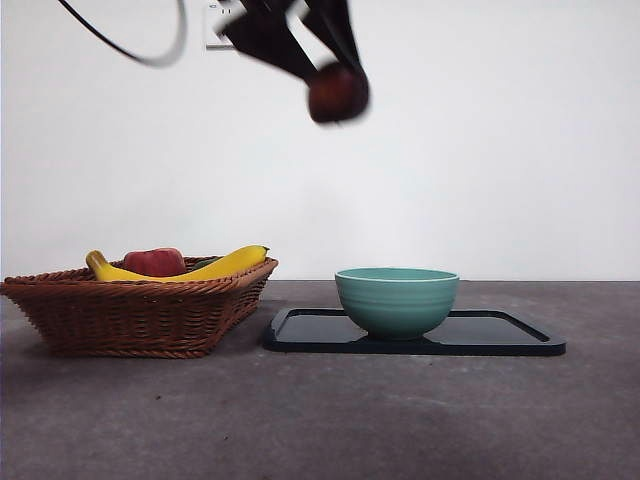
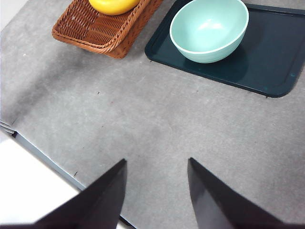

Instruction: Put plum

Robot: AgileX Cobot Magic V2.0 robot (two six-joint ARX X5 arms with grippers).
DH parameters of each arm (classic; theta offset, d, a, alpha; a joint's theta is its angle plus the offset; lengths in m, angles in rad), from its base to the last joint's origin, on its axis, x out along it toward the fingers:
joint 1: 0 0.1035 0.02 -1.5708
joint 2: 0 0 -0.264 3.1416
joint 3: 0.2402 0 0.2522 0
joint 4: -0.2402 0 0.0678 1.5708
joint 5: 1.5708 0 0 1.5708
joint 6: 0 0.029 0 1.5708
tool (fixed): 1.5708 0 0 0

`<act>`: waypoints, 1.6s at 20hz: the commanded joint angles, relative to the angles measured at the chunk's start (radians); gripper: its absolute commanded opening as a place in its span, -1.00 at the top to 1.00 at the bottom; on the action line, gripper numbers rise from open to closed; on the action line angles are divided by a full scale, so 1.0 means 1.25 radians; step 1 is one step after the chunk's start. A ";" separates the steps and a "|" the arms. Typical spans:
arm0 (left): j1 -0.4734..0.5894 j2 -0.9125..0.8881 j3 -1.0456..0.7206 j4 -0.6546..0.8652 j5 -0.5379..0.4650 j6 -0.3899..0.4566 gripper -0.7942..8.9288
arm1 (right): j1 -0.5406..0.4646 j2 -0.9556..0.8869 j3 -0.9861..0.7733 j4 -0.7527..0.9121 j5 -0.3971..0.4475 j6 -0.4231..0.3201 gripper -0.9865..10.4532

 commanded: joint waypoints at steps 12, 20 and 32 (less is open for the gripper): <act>0.165 -0.244 -0.248 -0.088 0.000 -0.021 0.35 | 0.005 0.003 0.008 0.009 -0.001 -0.002 0.47; 0.204 -0.221 -0.517 0.198 -0.002 0.007 0.35 | 0.005 0.003 0.008 0.008 -0.001 -0.001 0.47; 0.212 -0.028 -0.550 0.298 -0.002 0.030 0.32 | 0.005 0.003 0.008 0.009 -0.001 0.002 0.47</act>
